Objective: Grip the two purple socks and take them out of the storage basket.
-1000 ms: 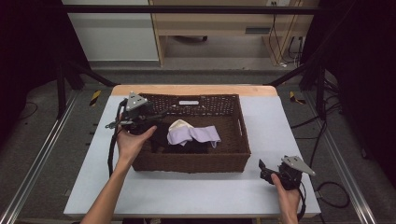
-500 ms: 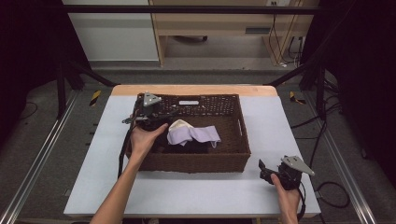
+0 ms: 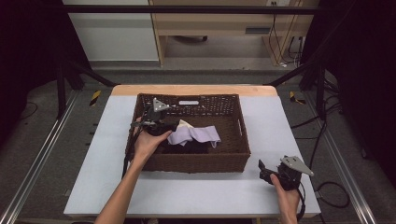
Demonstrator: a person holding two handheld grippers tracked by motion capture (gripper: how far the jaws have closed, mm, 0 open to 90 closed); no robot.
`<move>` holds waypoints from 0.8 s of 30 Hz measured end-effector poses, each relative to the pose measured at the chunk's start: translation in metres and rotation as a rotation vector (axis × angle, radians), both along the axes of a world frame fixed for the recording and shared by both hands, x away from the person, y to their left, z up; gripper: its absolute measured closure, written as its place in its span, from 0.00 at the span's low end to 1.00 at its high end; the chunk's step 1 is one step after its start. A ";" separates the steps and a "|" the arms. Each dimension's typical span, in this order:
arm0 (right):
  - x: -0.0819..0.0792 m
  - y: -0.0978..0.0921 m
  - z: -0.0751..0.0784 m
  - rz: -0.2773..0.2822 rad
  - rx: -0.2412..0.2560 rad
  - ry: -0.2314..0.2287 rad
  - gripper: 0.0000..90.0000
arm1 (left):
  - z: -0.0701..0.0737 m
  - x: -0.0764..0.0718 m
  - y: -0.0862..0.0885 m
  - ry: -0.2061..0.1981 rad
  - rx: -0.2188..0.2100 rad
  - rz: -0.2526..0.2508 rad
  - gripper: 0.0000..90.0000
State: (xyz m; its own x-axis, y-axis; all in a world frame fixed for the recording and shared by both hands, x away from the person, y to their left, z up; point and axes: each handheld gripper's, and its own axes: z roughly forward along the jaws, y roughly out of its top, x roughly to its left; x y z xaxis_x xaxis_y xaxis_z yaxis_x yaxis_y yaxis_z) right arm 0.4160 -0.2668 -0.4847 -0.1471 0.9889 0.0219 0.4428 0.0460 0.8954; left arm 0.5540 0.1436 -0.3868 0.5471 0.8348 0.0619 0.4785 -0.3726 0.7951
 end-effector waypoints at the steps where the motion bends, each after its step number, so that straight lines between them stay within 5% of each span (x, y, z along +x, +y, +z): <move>1: 0.000 0.000 0.000 0.000 -0.003 0.000 0.04 | -0.002 0.000 -0.002 0.010 0.011 -0.006 0.44; 15: 0.000 0.000 0.000 -0.004 0.000 0.003 0.04 | -0.014 0.004 -0.011 0.133 0.094 -0.033 0.46; 24: 0.000 0.001 0.000 -0.005 0.000 0.004 0.04 | -0.019 0.009 -0.012 0.193 0.100 -0.041 0.47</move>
